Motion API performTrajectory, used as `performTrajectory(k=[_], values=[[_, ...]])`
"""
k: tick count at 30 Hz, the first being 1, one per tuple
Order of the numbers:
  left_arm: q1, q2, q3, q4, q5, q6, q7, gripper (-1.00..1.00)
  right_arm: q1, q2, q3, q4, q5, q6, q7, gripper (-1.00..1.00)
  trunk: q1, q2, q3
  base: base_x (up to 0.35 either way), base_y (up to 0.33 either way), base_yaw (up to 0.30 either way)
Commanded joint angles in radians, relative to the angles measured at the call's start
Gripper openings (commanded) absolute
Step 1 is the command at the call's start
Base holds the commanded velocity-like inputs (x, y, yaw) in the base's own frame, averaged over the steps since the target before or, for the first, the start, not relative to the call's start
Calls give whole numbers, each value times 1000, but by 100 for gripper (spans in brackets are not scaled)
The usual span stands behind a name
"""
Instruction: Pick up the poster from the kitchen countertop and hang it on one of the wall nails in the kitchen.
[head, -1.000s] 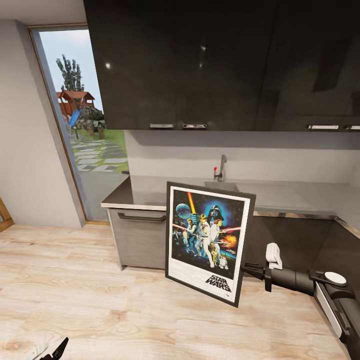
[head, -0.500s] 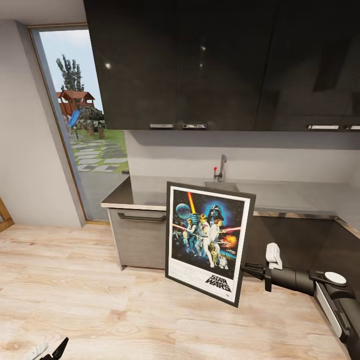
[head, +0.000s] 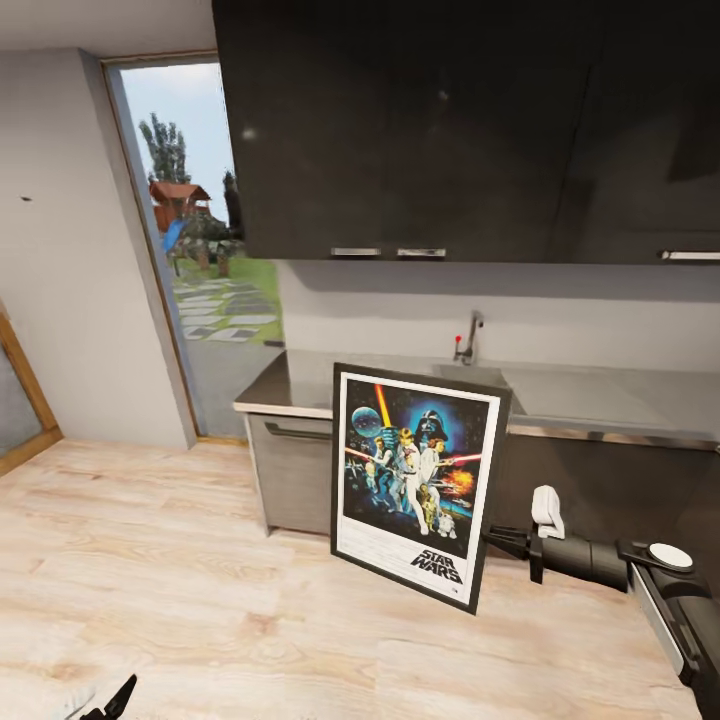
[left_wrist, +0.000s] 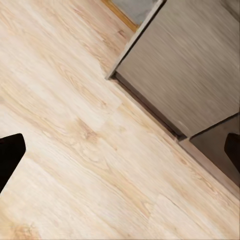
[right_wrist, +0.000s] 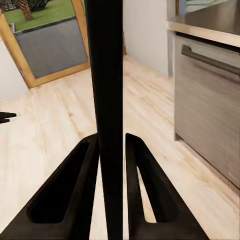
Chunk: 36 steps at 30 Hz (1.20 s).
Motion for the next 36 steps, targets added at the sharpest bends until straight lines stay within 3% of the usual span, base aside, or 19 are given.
performTrajectory(k=[1, 12, 19, 36], values=[[-1, 1, -6, 2, 8, -3, -3, 100, 0, 0, -1, 0, -5, 13, 6, -100, 1, -1, -1, 0, 283, 261], [-1, 0, -6, 2, 8, -2, -2, 100, 0, 0, -1, -1, -5, 13, 6, -100, 1, -1, -1, 2, 281, 274], [-1, 0, -6, 2, 8, -2, -2, 100, 0, 0, -1, -2, -5, 12, 6, -100, 1, -1, -1, 17, 90, 278], [-1, 0, -7, 2, 8, -2, -2, 100, 0, 0, -1, -2, -5, 12, 6, -100, 1, -1, -1, 204, 202, 278]])
